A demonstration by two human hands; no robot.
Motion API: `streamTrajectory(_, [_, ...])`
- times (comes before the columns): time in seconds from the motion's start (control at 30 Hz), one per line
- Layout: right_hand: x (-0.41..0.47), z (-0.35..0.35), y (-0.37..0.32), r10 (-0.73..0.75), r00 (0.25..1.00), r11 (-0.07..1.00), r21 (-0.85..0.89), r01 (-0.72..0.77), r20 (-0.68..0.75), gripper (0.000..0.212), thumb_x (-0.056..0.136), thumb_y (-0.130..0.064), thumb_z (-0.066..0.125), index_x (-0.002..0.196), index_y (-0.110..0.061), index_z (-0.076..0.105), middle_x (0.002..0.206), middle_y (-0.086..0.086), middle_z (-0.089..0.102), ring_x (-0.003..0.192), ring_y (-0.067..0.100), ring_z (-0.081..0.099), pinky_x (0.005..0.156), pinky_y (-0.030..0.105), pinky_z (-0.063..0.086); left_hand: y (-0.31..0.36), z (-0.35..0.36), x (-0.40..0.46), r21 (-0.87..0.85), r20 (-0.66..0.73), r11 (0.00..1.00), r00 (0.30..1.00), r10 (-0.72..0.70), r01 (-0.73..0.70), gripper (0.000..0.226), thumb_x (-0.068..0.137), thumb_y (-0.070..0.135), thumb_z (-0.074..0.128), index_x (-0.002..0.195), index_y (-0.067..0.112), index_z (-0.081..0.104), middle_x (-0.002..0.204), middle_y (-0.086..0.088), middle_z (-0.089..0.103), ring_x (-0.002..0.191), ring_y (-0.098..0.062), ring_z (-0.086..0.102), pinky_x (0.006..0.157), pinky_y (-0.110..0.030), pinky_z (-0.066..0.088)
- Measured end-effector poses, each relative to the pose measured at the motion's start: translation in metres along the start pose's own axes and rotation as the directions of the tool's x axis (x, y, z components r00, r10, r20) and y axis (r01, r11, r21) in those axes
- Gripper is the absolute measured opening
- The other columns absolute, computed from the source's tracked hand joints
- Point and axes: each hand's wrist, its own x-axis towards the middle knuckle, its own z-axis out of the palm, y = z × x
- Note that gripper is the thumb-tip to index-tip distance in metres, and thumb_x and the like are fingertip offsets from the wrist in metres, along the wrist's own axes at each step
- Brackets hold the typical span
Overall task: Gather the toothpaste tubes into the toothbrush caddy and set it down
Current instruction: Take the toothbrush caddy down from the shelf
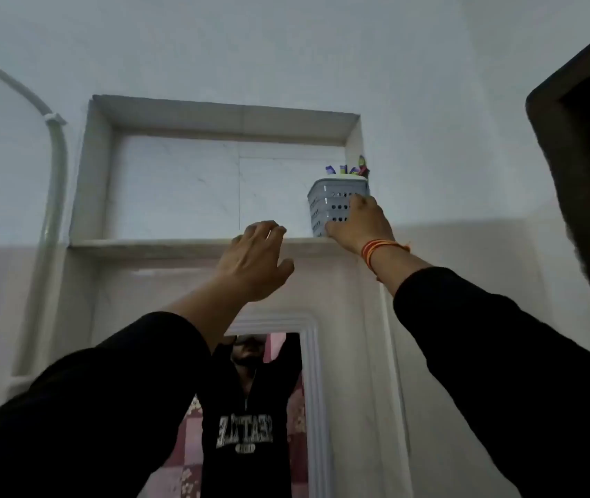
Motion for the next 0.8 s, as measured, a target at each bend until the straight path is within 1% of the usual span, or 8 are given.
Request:
streamTrajectory(0.13, [0.026, 0.033, 0.01, 0.045, 0.998, 0.998, -0.033, -0.044, 0.045, 0.077, 0.088, -0.046, 0.063, 0.153, -0.015, 0.037, 0.158, 0.012, 0.031, 0.139, 0.035, 0.041, 0.114, 0.043, 0.042, -0.016, 0.038, 0.016, 0.054, 0.074, 0.998, 0.996, -0.042, 0.038, 0.069, 0.098, 0.049, 0.045, 0.154, 0.013, 0.029, 0.163, -0.007, 0.028, 0.151, -0.027, 0.023, 0.12, -0.044, 0.026])
streamTrajectory(0.27, [0.03, 0.073, 0.009, 0.003, 0.997, 0.988, -0.152, -0.015, -0.078, 0.082, 0.091, -0.051, 0.059, 0.158, -0.017, 0.027, 0.166, 0.018, 0.014, 0.147, 0.043, 0.024, 0.118, 0.051, 0.034, -0.041, 0.078, 0.009, 0.086, 0.024, 0.996, 1.0, -0.017, 0.015, 0.082, 0.096, 0.056, 0.044, 0.161, 0.018, 0.011, 0.169, -0.002, 0.009, 0.157, -0.023, 0.002, 0.127, -0.044, 0.013])
streamTrajectory(0.37, [0.03, 0.085, 0.007, -0.074, 0.977, 0.982, -0.187, 0.036, -0.2, 0.072, 0.089, -0.049, 0.06, 0.151, -0.019, 0.039, 0.158, 0.018, 0.028, 0.137, 0.042, 0.035, 0.107, 0.052, 0.047, -0.049, 0.096, 0.005, 0.091, -0.046, 0.996, 0.999, 0.011, -0.006, 0.088, 0.092, 0.059, 0.044, 0.162, 0.019, 0.006, 0.17, 0.0, 0.004, 0.157, -0.021, -0.005, 0.126, -0.045, 0.014])
streamTrajectory(0.47, [0.041, 0.082, 0.01, -0.062, 0.938, 0.994, -0.105, 0.028, -0.341, 0.065, 0.083, -0.05, 0.067, 0.138, -0.019, 0.052, 0.148, 0.016, 0.038, 0.126, 0.039, 0.045, 0.097, 0.051, 0.053, -0.052, 0.102, 0.005, 0.069, -0.101, 0.997, 0.994, 0.03, -0.023, 0.091, 0.09, 0.059, 0.045, 0.161, 0.02, 0.006, 0.17, 0.0, 0.005, 0.157, -0.021, -0.005, 0.125, -0.045, 0.015])
streamTrajectory(0.57, [0.055, 0.077, 0.004, 0.109, 0.962, 0.991, 0.106, -0.085, -0.251, 0.095, 0.075, -0.056, 0.076, 0.149, -0.016, 0.032, 0.143, 0.016, 0.039, 0.122, 0.036, 0.051, 0.09, 0.042, 0.051, -0.054, 0.104, 0.005, 0.035, -0.103, 0.999, 0.994, 0.029, -0.025, 0.092, 0.089, 0.058, 0.048, 0.161, 0.022, 0.004, 0.17, 0.002, 0.001, 0.157, -0.019, -0.009, 0.125, -0.045, 0.014])
streamTrajectory(0.67, [0.066, 0.074, -0.004, 0.273, 0.955, 0.945, 0.218, -0.244, -0.113, 0.127, 0.065, -0.063, 0.082, 0.157, -0.011, 0.012, 0.142, 0.017, 0.042, 0.122, 0.034, 0.054, 0.095, 0.042, 0.051, -0.056, 0.103, 0.006, 0.005, -0.088, 0.999, 0.996, 0.032, -0.032, 0.093, 0.087, 0.059, 0.047, 0.161, 0.023, 0.002, 0.17, 0.005, -0.002, 0.156, -0.017, -0.012, 0.126, -0.046, 0.015])
streamTrajectory(0.73, [0.069, 0.071, -0.007, 0.337, 0.938, 0.921, 0.236, -0.31, -0.085, 0.128, 0.059, -0.063, 0.085, 0.153, -0.008, 0.019, 0.14, 0.016, 0.047, 0.12, 0.032, 0.056, 0.092, 0.041, 0.051, -0.057, 0.103, 0.006, -0.015, -0.075, 0.999, 0.997, 0.029, -0.03, 0.094, 0.086, 0.059, 0.046, 0.161, 0.024, 0.002, 0.17, 0.007, -0.004, 0.156, -0.016, -0.014, 0.125, -0.048, 0.016])
streamTrajectory(0.8, [0.067, 0.068, -0.01, 0.363, 0.925, 0.908, 0.266, -0.323, -0.116, 0.116, 0.052, -0.062, 0.088, 0.141, -0.008, 0.036, 0.132, 0.012, 0.055, 0.112, 0.029, 0.061, 0.077, 0.035, 0.049, -0.056, 0.102, 0.005, -0.036, -0.064, 0.999, 0.998, 0.026, -0.029, 0.095, 0.084, 0.059, 0.047, 0.161, 0.025, 0.002, 0.17, 0.008, -0.004, 0.156, -0.015, -0.015, 0.125, -0.048, 0.017])
